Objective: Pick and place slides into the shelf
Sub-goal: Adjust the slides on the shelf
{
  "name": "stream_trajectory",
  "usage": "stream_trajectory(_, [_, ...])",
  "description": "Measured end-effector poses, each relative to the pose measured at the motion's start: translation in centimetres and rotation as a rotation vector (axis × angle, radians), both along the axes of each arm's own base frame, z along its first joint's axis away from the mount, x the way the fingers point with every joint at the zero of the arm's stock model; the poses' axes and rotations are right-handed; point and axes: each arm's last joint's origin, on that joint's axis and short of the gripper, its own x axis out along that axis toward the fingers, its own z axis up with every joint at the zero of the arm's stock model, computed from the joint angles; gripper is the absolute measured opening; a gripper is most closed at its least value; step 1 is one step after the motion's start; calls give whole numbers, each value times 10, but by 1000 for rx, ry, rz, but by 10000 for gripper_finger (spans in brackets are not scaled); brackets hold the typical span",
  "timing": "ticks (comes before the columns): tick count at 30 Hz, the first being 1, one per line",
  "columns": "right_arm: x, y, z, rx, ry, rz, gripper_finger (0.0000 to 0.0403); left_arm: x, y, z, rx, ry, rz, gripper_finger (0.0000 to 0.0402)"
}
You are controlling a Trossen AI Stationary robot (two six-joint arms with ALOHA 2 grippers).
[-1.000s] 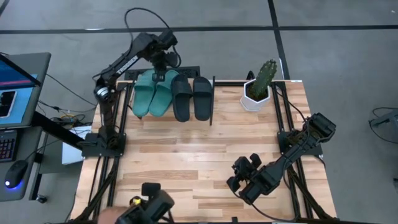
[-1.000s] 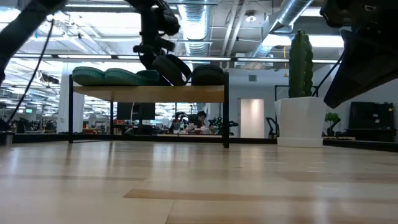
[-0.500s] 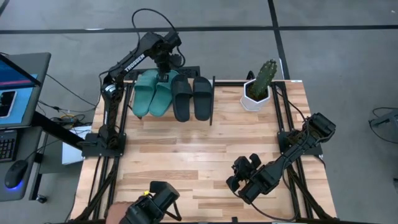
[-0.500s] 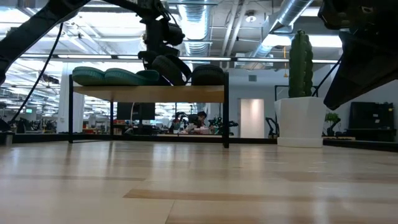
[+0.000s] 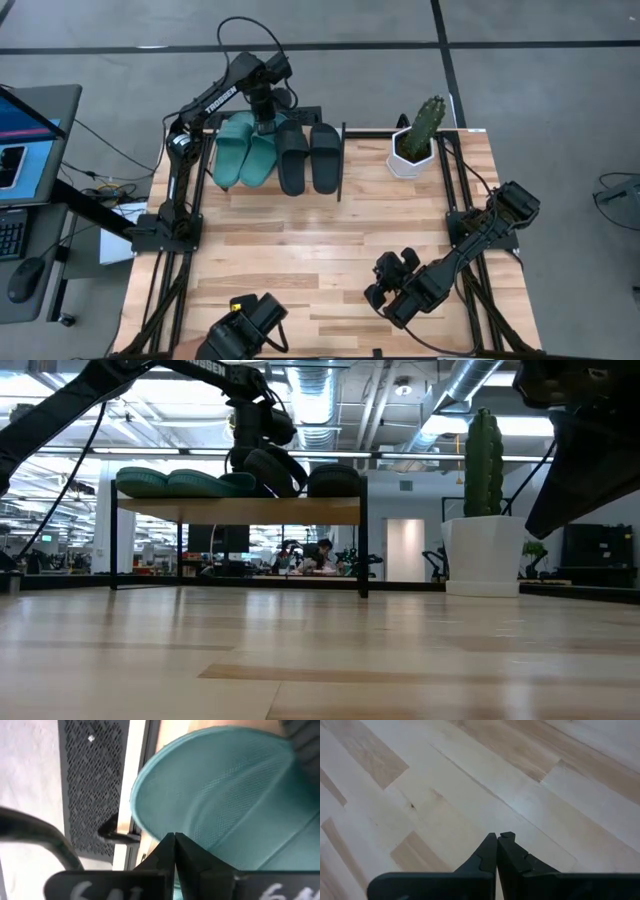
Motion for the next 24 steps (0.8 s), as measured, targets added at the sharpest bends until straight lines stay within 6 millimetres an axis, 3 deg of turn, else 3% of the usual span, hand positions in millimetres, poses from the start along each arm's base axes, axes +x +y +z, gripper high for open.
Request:
stream_trajectory(19, [-3,9,1,24,-21,41,0,-1,0,1,3,-18,250,0])
stream_trajectory(24, [-2,9,1,28,-26,41,0,-6,-7,15,48,-32,277,0])
